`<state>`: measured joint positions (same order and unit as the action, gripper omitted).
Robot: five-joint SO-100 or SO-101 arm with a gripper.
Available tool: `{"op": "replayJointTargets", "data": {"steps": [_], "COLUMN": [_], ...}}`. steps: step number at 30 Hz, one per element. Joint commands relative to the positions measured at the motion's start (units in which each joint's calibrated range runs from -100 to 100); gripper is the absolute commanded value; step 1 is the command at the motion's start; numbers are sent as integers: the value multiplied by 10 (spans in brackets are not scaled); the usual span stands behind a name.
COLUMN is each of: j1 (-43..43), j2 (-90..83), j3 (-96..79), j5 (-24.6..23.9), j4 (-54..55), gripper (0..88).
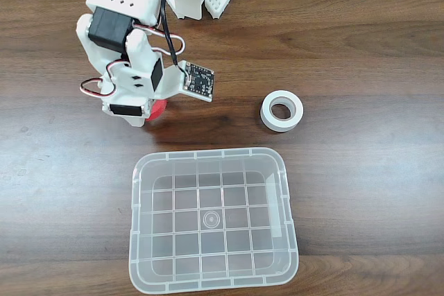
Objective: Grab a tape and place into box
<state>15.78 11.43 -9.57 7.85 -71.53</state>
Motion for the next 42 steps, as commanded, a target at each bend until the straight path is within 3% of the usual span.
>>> {"op": "replayJointTargets", "data": {"steps": [1,9,16,28,42], "j1": [-6,-64,-125,-157,-195], "j2": [-166,-310,-304,-46,232], "j3": [59,76,206,440,676], "j5": [3,-1,-12,-23,-23], "j4": [-60,-79,-72,-4,2], "gripper": [12,12,12,12,12]}}
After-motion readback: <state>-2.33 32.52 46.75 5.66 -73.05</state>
